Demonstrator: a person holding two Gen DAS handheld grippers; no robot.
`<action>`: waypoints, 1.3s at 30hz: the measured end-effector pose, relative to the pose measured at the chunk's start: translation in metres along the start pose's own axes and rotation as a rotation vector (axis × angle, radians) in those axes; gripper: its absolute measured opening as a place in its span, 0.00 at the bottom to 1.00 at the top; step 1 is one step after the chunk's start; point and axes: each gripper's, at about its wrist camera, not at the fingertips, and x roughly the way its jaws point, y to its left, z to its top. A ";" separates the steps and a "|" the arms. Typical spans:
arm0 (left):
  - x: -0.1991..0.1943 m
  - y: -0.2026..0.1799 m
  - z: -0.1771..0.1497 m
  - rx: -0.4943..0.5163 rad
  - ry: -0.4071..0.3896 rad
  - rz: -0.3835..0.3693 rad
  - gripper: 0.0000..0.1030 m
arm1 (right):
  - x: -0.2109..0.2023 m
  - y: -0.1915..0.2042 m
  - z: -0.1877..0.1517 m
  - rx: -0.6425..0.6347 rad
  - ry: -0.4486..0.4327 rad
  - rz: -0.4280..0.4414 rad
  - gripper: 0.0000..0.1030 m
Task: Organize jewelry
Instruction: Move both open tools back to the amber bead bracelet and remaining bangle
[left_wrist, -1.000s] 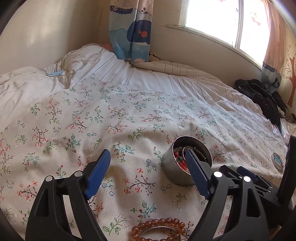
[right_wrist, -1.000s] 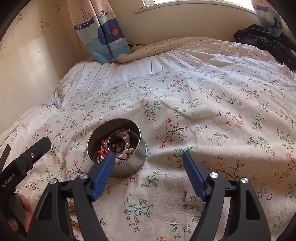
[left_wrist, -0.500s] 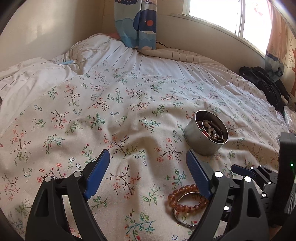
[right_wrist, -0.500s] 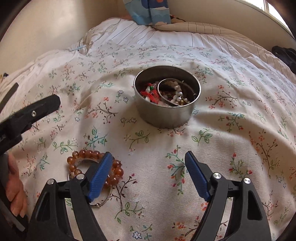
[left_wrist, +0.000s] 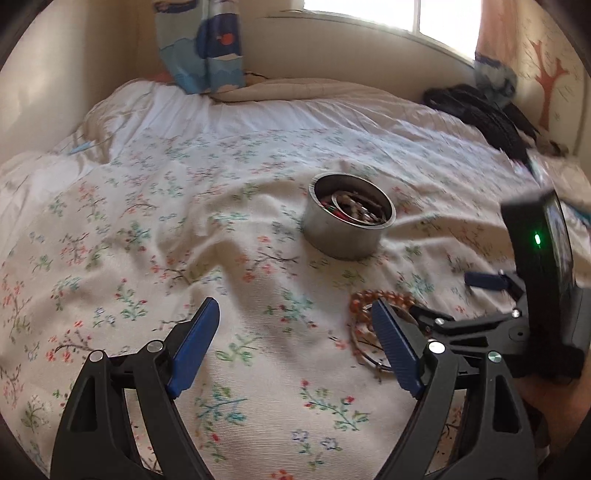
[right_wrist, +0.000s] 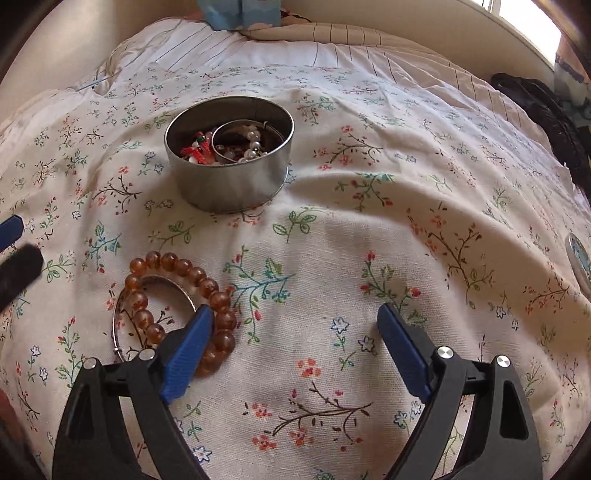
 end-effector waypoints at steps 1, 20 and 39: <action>0.007 -0.011 -0.001 0.040 0.023 -0.016 0.78 | 0.001 -0.001 0.000 0.007 0.003 0.004 0.83; 0.021 -0.024 0.002 0.072 0.079 0.005 0.57 | -0.004 -0.015 -0.005 0.045 0.009 -0.036 0.86; 0.045 -0.017 0.002 0.096 0.135 0.177 0.46 | -0.022 -0.006 -0.002 -0.014 -0.092 0.028 0.84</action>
